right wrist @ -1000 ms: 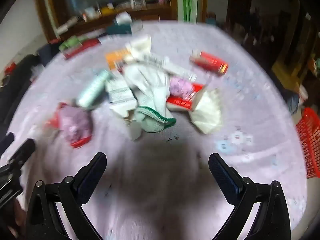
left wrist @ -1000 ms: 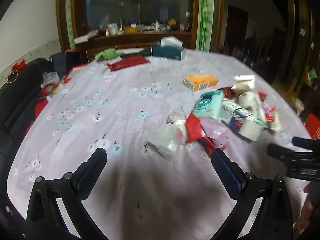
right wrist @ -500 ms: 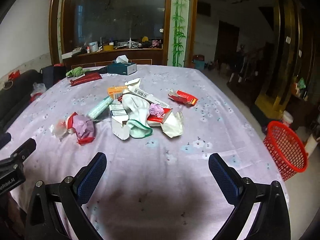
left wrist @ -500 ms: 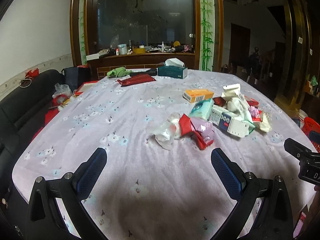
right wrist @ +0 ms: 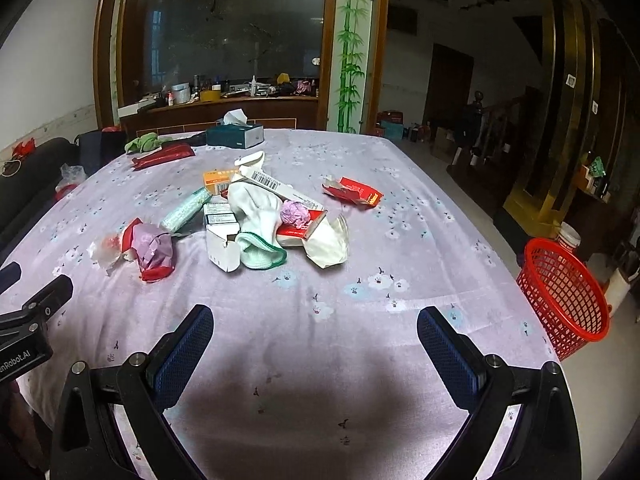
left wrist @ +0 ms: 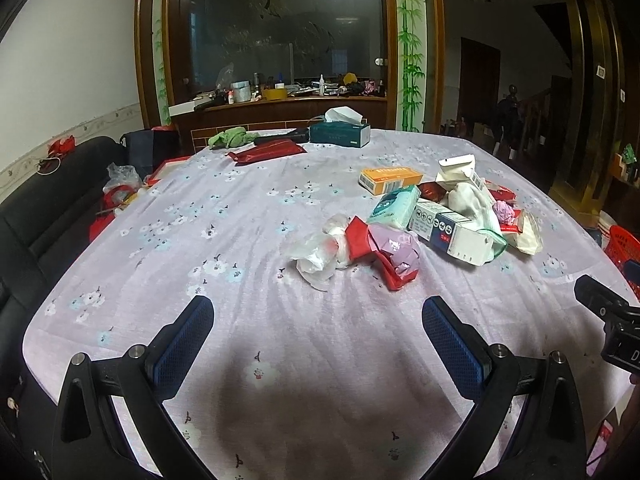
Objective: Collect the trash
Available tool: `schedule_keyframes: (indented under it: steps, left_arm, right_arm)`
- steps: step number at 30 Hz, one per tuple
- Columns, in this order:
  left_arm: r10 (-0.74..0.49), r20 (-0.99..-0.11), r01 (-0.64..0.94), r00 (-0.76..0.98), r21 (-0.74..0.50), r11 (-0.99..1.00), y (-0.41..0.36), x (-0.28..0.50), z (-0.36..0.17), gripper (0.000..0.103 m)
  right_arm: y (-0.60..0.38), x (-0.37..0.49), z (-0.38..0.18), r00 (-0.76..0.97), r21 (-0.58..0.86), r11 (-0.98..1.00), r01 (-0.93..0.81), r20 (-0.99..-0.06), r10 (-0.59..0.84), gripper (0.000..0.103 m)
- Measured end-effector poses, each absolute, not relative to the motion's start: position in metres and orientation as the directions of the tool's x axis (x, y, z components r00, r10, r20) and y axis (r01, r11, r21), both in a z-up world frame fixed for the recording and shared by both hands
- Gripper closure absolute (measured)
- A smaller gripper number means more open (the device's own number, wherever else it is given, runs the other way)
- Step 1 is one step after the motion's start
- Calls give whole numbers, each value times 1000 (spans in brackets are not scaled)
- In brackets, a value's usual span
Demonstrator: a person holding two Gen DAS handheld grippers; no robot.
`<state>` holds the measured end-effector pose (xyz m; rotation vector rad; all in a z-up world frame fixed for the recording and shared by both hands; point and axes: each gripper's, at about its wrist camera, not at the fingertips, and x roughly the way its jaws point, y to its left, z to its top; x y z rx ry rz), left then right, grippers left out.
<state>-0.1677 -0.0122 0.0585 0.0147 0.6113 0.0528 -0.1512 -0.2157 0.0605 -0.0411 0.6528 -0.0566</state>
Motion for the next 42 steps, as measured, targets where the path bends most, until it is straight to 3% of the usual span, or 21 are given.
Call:
schedule_keyframes:
  steps: [17,25,31,36,38,40,42]
  left_arm:
    - [35,-603,-27,797,22,999,-13,-161,53,0]
    - [-34,-649,3,760,-50,999,3,-143,57,0]
    - [-118,-692,49,712,-119,992,14,-108,66,0]
    - [-120,-719,84,684,-86,993,14,-69,70,1]
    - [-149,-746,99,649,-112,989,17,-53,64,14]
    - [-163,-786,89,597,-137,987,22,-35,52,35]
    - [-205,-811,99,548,-180,979,24,-22,39,45]
  right_arm:
    - [-214,-146,52,771,-41,999,6,-636,-31,5]
    - [-218,-141,57,754,21,999,-50,-654,52,20]
    - [-224,-127,64,708,152,977,-148,-674,212,44]
    - [-243,-115,73,698,219,967,-132,-672,248,45]
    - [-255,-109,77,706,220,970,-99,-671,225,45]
    - [-264,-103,77,700,219,972,-81,-682,212,45]
    - [-272,-93,74,686,240,968,-74,-692,225,45]
